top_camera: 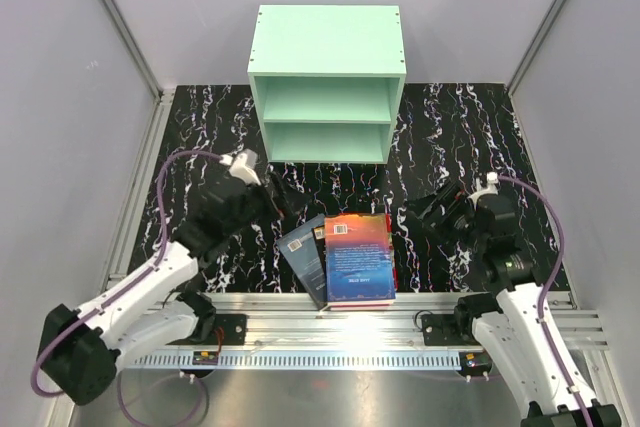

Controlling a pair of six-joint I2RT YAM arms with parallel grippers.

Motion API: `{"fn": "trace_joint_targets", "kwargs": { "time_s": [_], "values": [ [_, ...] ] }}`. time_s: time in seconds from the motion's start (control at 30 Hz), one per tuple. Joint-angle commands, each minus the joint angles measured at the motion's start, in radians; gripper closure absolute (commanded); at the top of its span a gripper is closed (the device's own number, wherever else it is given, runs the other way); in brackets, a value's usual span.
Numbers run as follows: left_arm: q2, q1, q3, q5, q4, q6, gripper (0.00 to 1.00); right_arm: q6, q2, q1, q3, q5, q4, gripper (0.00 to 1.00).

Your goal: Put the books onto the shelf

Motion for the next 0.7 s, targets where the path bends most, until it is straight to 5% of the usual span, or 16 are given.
{"fn": "trace_joint_targets", "kwargs": {
  "time_s": [0.0,0.17,0.27,0.6,0.67],
  "values": [
    [0.021,-0.197,0.011,-0.237,-0.088,0.001,0.01,0.035,0.001,-0.002,-0.055,-0.029,-0.046,0.0],
    [0.21,-0.508,0.065,-0.377,-0.058,-0.084,0.01,0.031,0.017,0.001,-0.099,-0.034,-0.065,0.0],
    [0.327,-0.604,0.129,-0.432,-0.065,-0.116,0.02,0.058,0.017,0.006,-0.141,-0.074,-0.02,0.0],
    [0.453,-0.633,0.191,-0.421,-0.039,-0.141,0.03,0.149,0.011,0.119,-0.22,-0.132,0.107,0.0],
    [0.453,-0.633,0.18,-0.415,-0.029,-0.142,0.13,0.158,0.016,0.142,-0.23,-0.124,0.13,0.0]
  ]
}}
